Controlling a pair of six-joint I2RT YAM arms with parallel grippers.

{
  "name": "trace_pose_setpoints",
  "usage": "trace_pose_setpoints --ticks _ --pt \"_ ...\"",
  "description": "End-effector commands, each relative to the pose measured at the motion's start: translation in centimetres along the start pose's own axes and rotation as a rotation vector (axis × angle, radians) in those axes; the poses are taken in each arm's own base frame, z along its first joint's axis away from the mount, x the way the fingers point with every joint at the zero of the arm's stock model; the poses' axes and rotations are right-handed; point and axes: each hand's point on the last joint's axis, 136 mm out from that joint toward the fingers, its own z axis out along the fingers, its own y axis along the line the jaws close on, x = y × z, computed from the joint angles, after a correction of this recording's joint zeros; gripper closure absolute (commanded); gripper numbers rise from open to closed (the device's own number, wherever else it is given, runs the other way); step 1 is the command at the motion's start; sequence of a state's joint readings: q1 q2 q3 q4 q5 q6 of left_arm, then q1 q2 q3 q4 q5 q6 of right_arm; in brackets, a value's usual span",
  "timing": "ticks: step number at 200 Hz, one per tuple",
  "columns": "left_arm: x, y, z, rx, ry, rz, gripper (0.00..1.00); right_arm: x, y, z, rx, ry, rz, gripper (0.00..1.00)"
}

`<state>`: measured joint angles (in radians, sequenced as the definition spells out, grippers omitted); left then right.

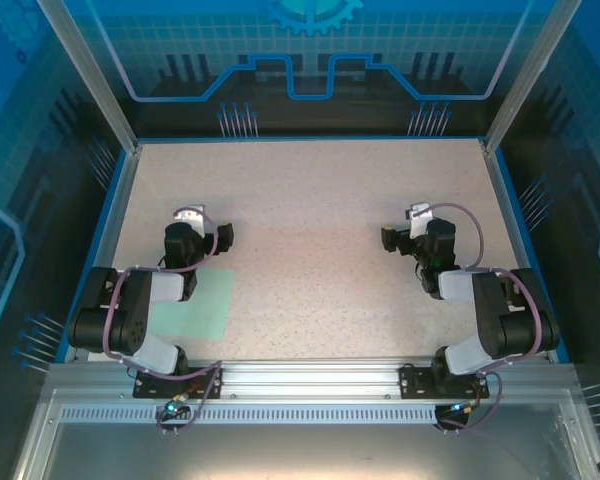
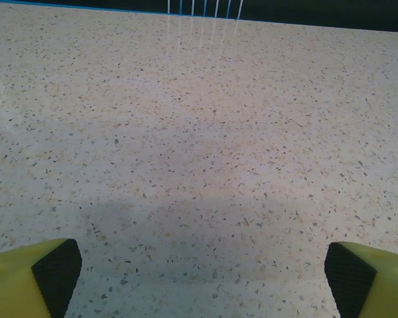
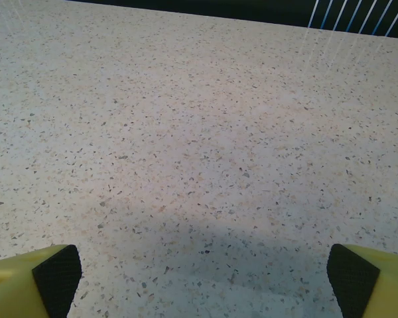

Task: Fold a paper plane with a square sheet of paper (pick it up from the middle)
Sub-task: Move the square sheet of paper to the center of the table.

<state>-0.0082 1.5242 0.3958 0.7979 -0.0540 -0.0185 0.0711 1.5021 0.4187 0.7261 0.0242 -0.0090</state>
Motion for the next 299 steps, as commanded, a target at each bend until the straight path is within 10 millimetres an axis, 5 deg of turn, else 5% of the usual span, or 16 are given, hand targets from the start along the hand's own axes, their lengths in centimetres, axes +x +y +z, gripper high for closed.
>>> trace_pose_setpoints --ticks 1,217,259,299 --pt "-1.0 -0.1 0.1 0.016 -0.026 0.015 0.02 -1.2 -0.8 0.2 0.01 -0.031 -0.003 0.01" --pt "-1.3 -0.5 -0.1 0.039 -0.028 0.023 0.02 -1.1 -0.8 0.2 0.007 -0.029 0.0 0.01" --pt "-4.6 -1.0 -3.7 0.046 -0.057 -0.013 0.02 -1.9 -0.3 -0.6 0.035 -0.044 -0.044 0.01" --pt "-7.4 -0.3 -8.5 -0.02 -0.013 -0.237 0.02 -3.8 -0.9 -3.9 0.102 0.147 0.084 0.0"
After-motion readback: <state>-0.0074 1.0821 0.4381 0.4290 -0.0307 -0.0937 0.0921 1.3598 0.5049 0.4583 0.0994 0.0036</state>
